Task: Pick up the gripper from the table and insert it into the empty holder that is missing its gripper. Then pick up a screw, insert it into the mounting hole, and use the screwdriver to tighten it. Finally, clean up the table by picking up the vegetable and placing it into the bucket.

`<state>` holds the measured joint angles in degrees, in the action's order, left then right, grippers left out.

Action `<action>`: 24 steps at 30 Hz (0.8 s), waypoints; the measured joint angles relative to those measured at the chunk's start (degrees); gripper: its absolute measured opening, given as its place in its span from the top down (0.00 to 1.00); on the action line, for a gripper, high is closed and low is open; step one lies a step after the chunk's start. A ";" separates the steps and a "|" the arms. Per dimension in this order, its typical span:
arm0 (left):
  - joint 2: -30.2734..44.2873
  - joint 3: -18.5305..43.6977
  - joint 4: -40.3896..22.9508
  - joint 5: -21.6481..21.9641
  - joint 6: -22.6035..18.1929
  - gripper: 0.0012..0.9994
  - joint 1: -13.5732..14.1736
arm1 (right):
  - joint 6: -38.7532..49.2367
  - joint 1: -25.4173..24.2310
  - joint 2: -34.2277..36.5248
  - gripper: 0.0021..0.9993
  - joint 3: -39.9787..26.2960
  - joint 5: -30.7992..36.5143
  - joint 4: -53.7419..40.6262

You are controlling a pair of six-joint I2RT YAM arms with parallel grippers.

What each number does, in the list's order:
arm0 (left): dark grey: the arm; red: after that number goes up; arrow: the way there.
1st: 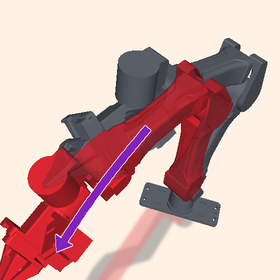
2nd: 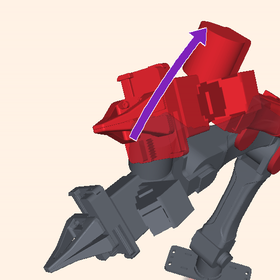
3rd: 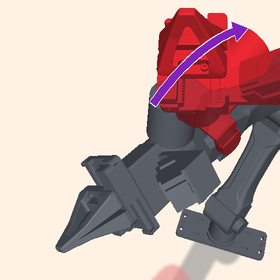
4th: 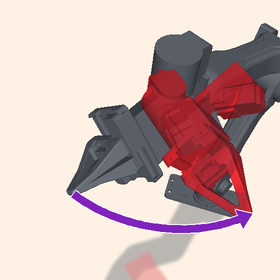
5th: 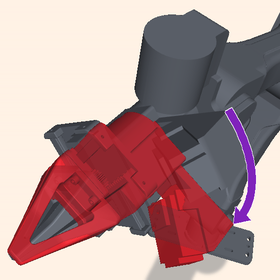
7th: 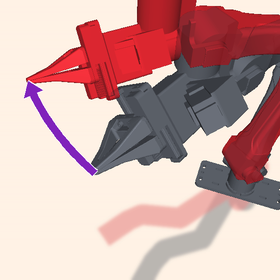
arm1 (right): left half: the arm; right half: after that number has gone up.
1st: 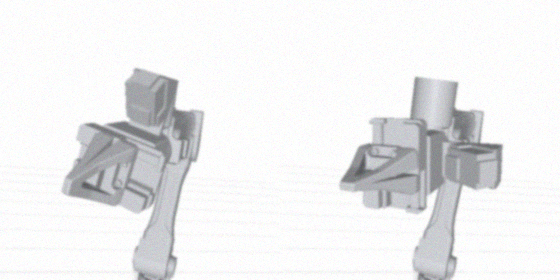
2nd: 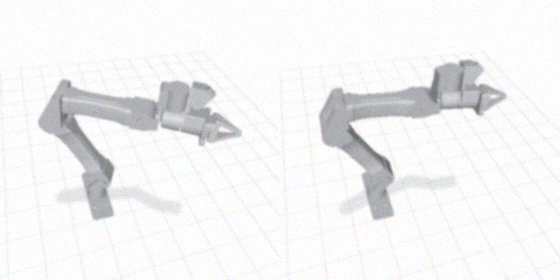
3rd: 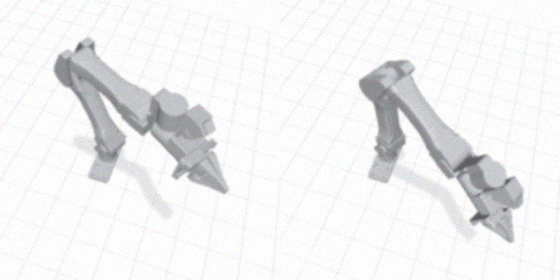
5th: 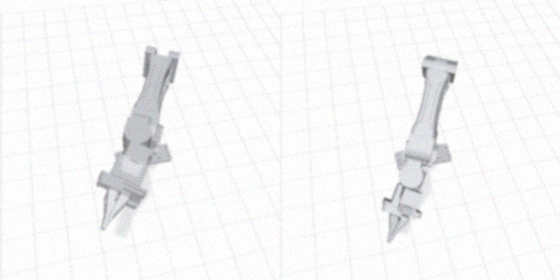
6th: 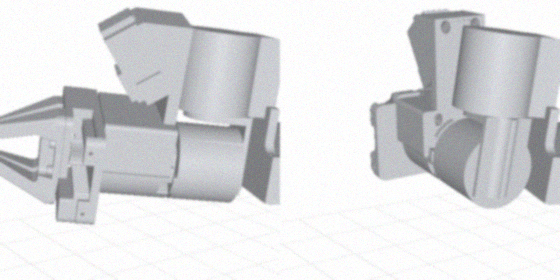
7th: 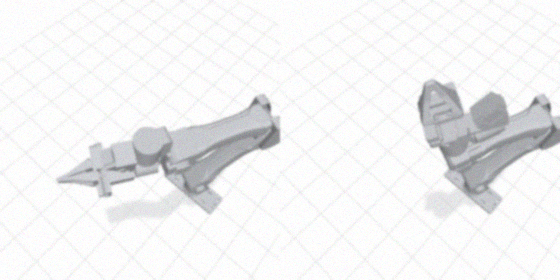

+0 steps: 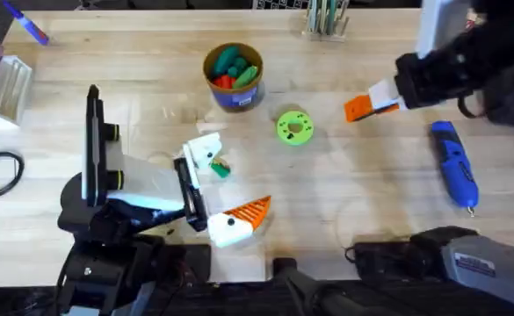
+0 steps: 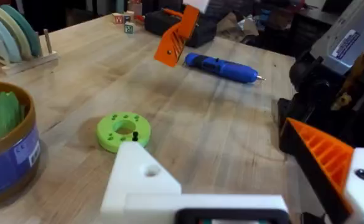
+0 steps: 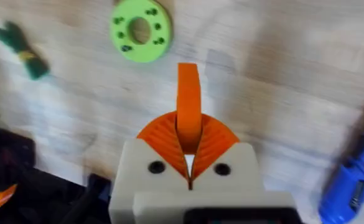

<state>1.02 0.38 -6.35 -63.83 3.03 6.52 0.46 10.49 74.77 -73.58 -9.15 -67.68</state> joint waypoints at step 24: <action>0.00 0.00 -0.02 -0.07 0.02 0.01 0.00 | -34.23 5.06 -1.37 0.99 42.24 -54.81 58.89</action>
<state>1.02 0.38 -6.37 -63.90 3.05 6.52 -33.77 15.54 73.40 -31.33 -63.96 -8.79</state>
